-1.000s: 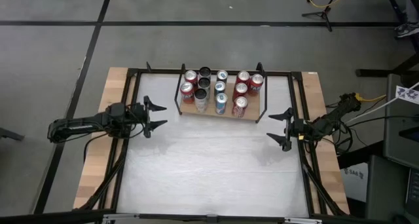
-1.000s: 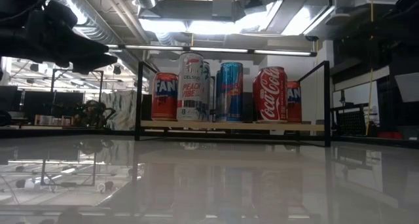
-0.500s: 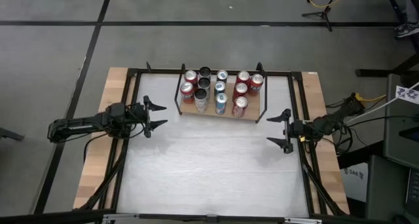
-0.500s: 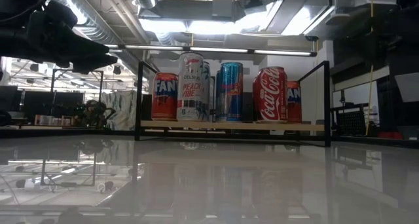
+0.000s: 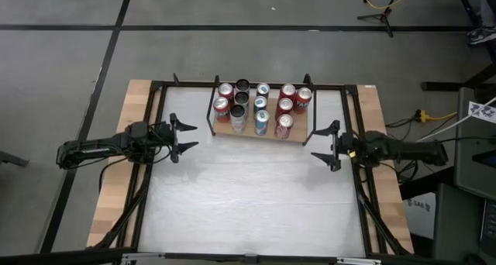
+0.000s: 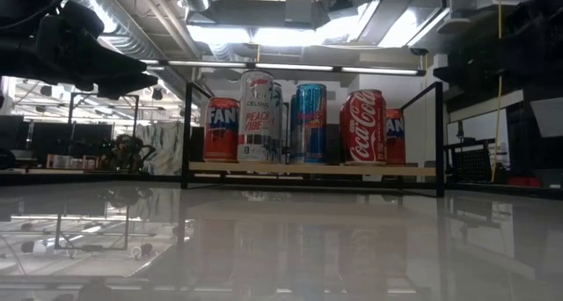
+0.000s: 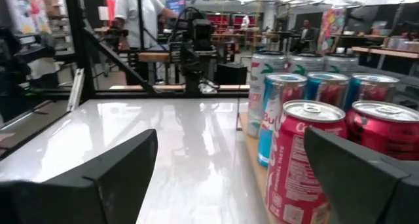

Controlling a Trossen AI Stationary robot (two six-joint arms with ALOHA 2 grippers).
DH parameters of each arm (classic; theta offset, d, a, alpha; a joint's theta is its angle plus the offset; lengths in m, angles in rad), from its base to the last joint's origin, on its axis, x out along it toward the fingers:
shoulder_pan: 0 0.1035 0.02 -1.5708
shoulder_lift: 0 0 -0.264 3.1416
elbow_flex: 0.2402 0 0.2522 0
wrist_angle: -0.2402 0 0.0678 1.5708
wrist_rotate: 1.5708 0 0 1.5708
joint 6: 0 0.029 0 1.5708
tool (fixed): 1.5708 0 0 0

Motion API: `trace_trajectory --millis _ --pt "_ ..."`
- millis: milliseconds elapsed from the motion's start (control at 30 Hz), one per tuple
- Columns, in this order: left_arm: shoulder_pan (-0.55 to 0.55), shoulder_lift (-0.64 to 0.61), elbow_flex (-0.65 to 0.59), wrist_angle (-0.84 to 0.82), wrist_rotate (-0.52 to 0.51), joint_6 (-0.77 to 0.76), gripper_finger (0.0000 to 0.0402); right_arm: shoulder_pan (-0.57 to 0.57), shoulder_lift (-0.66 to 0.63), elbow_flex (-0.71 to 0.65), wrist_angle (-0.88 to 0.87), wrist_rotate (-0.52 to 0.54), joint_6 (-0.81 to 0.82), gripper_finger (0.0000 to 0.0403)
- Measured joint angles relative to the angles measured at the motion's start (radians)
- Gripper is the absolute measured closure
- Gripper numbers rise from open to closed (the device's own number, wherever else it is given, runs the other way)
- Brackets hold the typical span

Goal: Place canned beverage on shelf
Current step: Return to Home Position

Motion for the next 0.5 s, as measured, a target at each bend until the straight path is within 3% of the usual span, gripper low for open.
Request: trace_trajectory --millis 133,500 --pt "0.0 0.0 0.0 0.0 0.0 0.0 0.0125 -0.095 0.0 -0.001 -0.021 -0.132 0.017 0.0029" --pt "0.0 0.0 0.0 0.0 -0.001 0.0 0.0125 -0.147 0.007 -0.001 -0.024 -0.139 0.015 0.0029"
